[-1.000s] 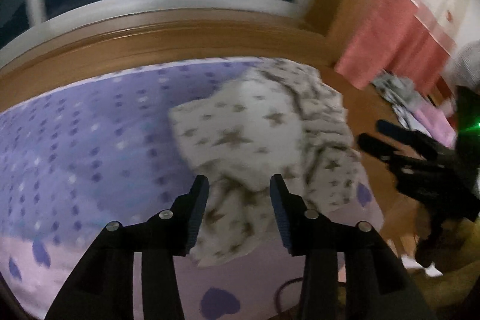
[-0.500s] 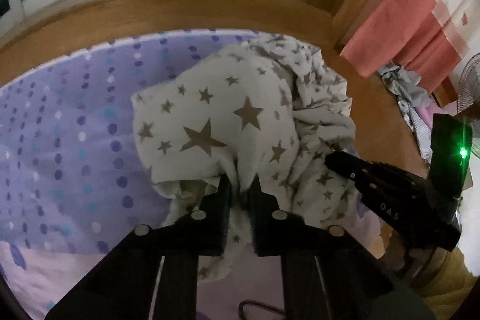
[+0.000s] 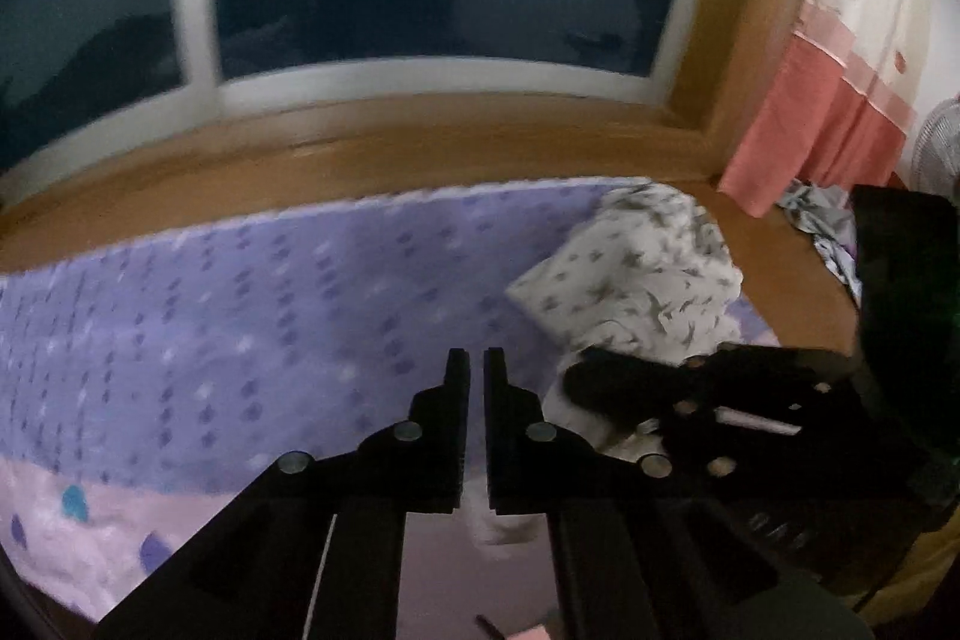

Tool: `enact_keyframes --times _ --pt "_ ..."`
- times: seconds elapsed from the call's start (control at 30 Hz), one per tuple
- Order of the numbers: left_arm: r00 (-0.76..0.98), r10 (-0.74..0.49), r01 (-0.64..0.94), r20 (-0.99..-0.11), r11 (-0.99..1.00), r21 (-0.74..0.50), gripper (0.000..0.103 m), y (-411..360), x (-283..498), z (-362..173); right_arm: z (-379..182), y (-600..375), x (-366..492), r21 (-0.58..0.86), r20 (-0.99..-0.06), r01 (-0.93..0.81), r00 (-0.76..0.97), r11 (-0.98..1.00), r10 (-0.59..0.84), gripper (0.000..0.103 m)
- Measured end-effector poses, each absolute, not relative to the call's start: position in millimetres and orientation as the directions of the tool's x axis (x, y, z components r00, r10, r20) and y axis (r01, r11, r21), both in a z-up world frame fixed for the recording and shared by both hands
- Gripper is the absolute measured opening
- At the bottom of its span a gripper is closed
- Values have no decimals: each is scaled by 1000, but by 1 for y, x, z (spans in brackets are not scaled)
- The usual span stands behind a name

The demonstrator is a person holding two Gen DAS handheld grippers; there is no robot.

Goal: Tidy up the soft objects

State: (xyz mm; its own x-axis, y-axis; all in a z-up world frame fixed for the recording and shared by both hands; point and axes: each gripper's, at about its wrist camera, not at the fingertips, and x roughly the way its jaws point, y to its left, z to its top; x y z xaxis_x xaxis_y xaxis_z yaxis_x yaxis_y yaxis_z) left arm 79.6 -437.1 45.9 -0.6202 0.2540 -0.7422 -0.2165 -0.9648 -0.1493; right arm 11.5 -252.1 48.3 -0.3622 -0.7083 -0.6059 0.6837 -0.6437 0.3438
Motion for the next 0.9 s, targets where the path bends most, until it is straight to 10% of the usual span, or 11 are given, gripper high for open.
enact_keyframes --times 0.33,0.5,0.9 --pt "-521 309 -202 -795 -950 -237 29 -515 94 14 -9 -332 38 220 -758 599 -391 -770 -521 13" --pt "-464 409 -330 -786 -903 -274 43 -487 82 12 25 -272 54 188 -707 526 -514 -830 -486 62" --pt "-396 340 -615 -853 -788 -29 48 -357 31 -29 -2 -151 20 159 -755 195 -607 -968 -246 67"
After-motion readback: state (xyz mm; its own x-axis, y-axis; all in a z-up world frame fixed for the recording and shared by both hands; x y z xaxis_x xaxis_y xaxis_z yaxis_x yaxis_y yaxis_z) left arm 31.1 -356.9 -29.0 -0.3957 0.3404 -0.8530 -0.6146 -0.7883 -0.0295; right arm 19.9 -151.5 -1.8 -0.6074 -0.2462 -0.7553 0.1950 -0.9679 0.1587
